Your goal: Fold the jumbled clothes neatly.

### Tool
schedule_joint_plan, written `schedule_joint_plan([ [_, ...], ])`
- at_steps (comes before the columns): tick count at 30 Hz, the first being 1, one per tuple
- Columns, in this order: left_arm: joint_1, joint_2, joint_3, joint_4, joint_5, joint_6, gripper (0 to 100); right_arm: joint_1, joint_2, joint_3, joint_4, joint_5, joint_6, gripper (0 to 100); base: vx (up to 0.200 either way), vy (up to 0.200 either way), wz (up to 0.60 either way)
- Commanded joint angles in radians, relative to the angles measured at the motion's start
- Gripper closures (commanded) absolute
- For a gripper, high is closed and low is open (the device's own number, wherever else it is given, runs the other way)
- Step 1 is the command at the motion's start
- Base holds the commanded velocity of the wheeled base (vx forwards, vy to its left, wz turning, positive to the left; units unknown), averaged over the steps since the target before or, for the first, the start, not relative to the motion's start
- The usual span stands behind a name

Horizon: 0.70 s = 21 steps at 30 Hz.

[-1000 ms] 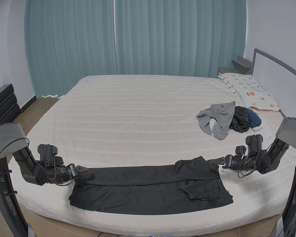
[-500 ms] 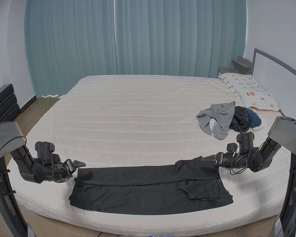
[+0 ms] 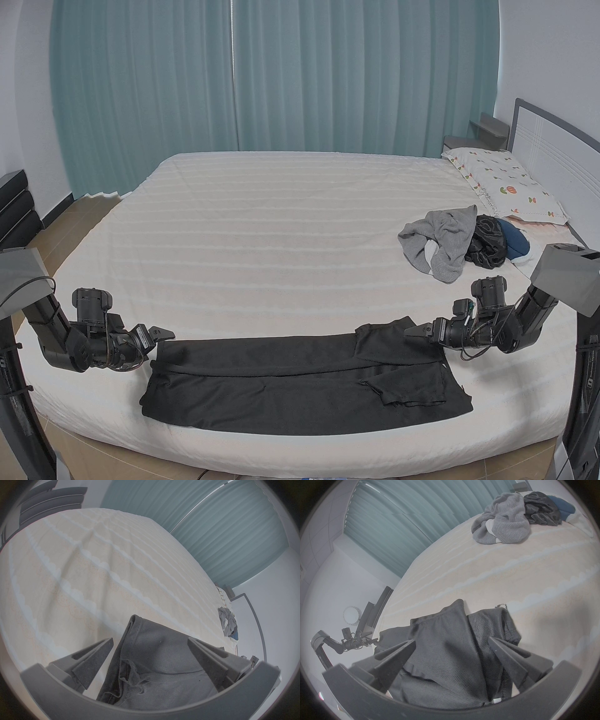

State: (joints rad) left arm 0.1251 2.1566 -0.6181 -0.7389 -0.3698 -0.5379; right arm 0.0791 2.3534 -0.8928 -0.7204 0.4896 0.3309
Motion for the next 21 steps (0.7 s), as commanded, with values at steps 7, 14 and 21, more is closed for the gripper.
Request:
schedule_joint_plan([
  [7,0.002,0.003,0.003,0.0,0.002,0.001,0,-0.016,-0.006,0.028,-0.001,-0.045,-0.049,100,0.0,0.0,0.0],
  [14,0.002,0.0,0.014,0.0,0.002,0.004,0,-0.035,-0.074,0.075,-0.001,-0.039,-0.05,100,0.0,0.0,0.0],
  [21,0.001,-0.003,0.018,0.0,0.002,0.003,0,-0.052,-0.095,0.144,-0.01,-0.028,-0.053,100,0.0,0.0,0.0],
])
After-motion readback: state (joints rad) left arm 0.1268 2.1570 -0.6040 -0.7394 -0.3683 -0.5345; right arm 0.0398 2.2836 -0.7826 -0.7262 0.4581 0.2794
